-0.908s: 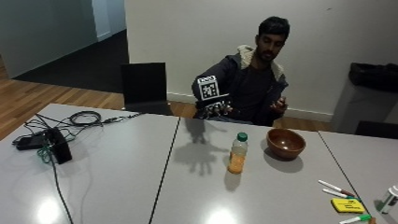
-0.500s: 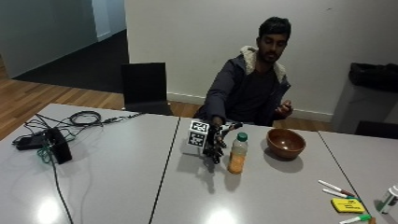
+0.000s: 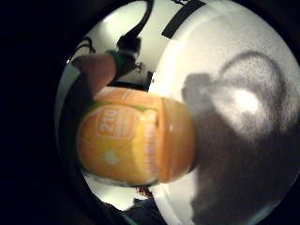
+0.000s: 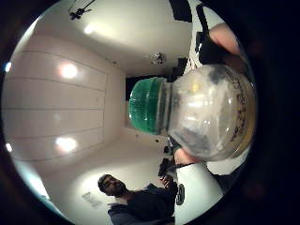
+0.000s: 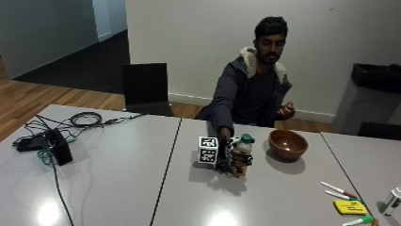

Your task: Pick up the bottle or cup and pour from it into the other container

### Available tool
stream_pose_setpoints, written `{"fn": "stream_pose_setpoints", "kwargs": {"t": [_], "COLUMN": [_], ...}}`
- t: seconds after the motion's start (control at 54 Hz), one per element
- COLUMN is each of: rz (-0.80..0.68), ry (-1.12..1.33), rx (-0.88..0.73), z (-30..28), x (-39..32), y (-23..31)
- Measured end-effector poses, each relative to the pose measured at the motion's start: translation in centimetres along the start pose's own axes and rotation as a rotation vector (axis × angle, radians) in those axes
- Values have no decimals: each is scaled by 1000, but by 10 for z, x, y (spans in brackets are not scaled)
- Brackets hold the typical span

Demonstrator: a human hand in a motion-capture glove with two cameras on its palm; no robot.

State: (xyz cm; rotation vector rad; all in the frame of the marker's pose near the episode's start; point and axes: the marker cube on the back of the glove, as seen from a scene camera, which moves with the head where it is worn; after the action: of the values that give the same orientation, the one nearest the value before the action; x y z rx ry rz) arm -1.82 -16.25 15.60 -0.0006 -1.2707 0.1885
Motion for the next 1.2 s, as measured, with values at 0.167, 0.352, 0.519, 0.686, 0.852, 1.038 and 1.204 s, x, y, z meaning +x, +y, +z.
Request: {"fn": "stream_pose_setpoints", "kwargs": {"t": [0.167, 0.352, 0.519, 0.686, 0.852, 1.038, 1.204], "rz": [-5, -21, -75, -104, -210, -379, -306], "ry": [23, 0, -97, -111, -75, 111, 331], "rx": [-6, 51, 80, 75, 41, 62, 211], "z": [3, 6, 8, 10, 18, 31, 66], "x": [-3, -11, -34, -64, -86, -144, -187], "y": [-4, -1, 8, 10, 42, 60, 83]}}
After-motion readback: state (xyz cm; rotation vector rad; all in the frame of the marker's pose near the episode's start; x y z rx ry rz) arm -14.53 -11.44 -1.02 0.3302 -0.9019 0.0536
